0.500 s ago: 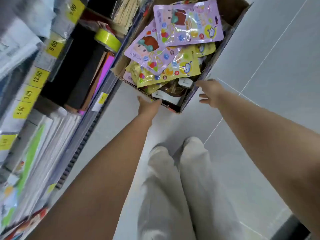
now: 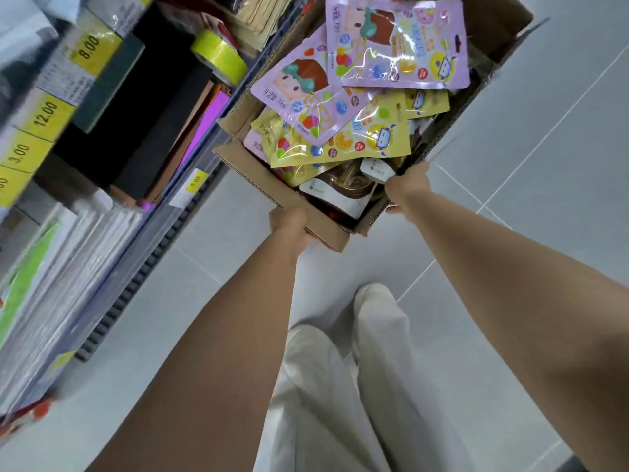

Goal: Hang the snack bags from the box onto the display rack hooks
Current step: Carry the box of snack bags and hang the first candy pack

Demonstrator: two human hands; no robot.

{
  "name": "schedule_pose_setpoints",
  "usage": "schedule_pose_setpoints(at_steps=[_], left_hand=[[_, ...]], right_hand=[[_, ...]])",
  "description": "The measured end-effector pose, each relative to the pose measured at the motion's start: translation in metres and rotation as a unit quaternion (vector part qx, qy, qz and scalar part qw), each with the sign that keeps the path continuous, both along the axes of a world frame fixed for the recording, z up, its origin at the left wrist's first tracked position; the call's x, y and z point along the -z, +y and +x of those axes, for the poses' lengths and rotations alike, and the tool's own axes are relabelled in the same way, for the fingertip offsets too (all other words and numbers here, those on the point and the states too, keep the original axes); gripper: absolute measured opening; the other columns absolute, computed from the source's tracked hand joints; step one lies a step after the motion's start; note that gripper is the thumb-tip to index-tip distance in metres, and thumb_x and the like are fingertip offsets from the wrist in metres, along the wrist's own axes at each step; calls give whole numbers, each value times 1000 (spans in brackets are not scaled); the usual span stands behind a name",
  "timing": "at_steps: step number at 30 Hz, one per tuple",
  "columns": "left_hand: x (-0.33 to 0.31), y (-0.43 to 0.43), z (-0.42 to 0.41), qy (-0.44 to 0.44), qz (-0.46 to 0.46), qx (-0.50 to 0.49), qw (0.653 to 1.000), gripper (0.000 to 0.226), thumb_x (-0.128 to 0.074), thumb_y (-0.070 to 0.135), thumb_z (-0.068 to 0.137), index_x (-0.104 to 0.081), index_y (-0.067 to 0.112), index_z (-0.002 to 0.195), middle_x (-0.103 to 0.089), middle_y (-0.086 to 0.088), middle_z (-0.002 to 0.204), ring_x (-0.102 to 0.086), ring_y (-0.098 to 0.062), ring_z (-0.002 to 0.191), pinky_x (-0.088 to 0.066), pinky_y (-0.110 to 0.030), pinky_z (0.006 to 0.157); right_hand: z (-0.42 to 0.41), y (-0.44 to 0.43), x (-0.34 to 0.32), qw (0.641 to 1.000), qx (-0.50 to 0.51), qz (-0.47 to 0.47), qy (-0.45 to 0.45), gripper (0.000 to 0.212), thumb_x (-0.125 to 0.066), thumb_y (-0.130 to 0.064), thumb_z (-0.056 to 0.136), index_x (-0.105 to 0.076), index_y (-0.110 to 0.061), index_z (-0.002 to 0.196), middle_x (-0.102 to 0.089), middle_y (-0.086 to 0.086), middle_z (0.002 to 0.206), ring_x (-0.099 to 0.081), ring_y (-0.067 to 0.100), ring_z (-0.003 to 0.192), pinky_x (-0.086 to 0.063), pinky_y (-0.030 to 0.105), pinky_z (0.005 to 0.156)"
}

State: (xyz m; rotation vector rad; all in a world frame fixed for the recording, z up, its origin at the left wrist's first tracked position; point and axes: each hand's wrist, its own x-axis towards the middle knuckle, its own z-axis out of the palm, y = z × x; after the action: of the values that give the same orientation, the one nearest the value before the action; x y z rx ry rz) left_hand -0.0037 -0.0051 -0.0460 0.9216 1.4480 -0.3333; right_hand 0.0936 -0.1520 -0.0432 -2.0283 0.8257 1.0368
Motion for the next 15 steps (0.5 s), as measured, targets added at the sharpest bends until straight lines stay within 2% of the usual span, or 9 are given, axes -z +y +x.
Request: schedule_pose_setpoints(at_steps=[3,5,9,12,15], left_hand=[[1,7,-8,-7,13,9,1000,40,-45,-13,85,-52,-2,122,-59,-14,105,-60,-30,83,-52,-39,50],[0,15,-20,-7,21,18,1000,40,-45,-13,85,-52,-1,121,-59,-14,106,-59,-30,86,-51,-39,49],[0,34,-56,-12,22,39,999,40,-45,-15,84,-53,-2,120,-61,-16,106,-60,-31,85,-51,-35,43],[5,49,-92,-3,19,42,999,38,-45,-14,85,-53,1,120,-61,-14,107,-60,-26,82,-50,-35,46],[3,60,-128,7,19,37,999,36,-45,-13,86,-53,2,118,-61,-11,101,-60,-26,81,-51,-39,55]], right_hand=[[-9,4,3,1000,15,-2,-7,69,-40,-8,92,0,-15,148,-39,9,142,-59,34,108,-58,35,73],[-18,10,3,1000,21,2,3,69,-42,-9,92,-1,-14,148,-39,9,141,-59,33,108,-58,35,68],[-57,26,5,999,31,8,18,68,-44,-8,92,-5,-13,147,-37,9,142,-59,29,99,-59,40,74],[-97,36,12,998,45,36,21,73,-46,-10,91,1,-15,148,-38,8,143,-56,30,113,-58,41,78],[-136,45,14,997,59,51,8,74,-44,-10,93,5,-15,149,-34,5,146,-52,30,119,-55,40,86]])
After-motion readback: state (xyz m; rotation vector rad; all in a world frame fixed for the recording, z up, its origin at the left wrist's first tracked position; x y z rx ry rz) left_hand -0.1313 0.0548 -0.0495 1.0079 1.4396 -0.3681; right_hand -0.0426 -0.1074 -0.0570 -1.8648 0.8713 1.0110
